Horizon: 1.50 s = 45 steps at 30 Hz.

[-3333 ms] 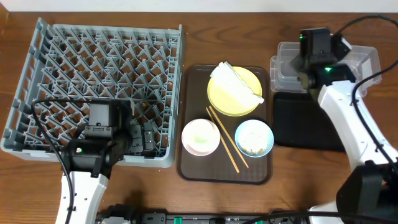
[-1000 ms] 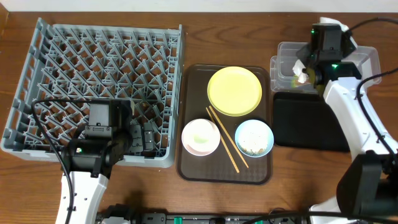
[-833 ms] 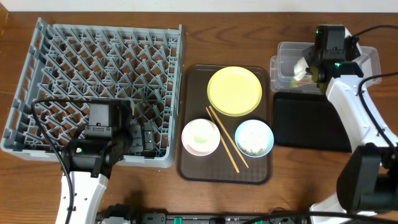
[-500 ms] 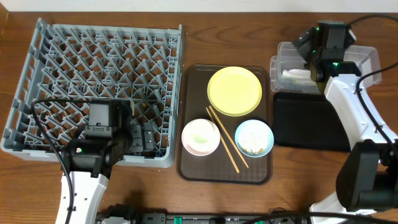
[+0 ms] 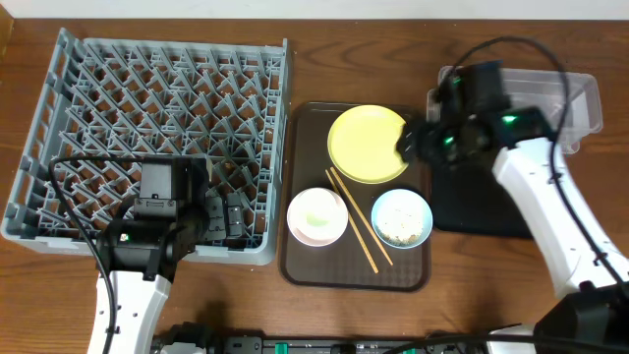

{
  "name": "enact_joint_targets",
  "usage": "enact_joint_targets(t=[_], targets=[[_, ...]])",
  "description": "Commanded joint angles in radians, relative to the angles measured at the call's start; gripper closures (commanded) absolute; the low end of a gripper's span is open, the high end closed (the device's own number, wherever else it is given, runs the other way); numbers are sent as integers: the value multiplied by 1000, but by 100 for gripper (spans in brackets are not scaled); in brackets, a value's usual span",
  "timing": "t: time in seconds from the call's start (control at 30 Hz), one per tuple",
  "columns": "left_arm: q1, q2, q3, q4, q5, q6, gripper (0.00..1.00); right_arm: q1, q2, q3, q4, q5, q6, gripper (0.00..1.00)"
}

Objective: Sort waste into correct bins and load items into the dishwasher
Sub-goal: 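Grasp the rim of the light-blue rice bowl with the right gripper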

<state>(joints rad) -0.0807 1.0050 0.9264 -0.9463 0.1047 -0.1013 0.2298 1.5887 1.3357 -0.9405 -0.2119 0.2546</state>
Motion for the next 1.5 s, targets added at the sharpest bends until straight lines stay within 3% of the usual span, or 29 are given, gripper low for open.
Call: enact_joint_targets(t=[0.0, 0.17, 0.27, 0.43, 0.9, 1.07, 1.27, 1.47], targets=[[-3, 0, 24, -7, -8, -2, 2, 102, -5, -17, -55, 115, 7, 1], [-3, 0, 24, -7, -8, -2, 2, 212, -5, -59, -61, 157, 67, 2], [-3, 0, 24, -7, -8, -2, 2, 267, -5, -127, -27, 159, 67, 8], [-3, 0, 24, -7, -8, -2, 2, 338, -5, -248, 49, 159, 68, 25], [-3, 0, 24, -10, -8, -2, 2, 459, 1, -455, 279, 220, 154, 55], [-3, 0, 24, -10, -8, -2, 2, 462, 1, -456, 309, 245, 161, 76], [-3, 0, 24, -11, -8, -2, 2, 462, 1, -456, 346, 290, 167, 87], [-3, 0, 24, -11, -8, -2, 2, 465, 1, -456, 327, 291, 167, 88]])
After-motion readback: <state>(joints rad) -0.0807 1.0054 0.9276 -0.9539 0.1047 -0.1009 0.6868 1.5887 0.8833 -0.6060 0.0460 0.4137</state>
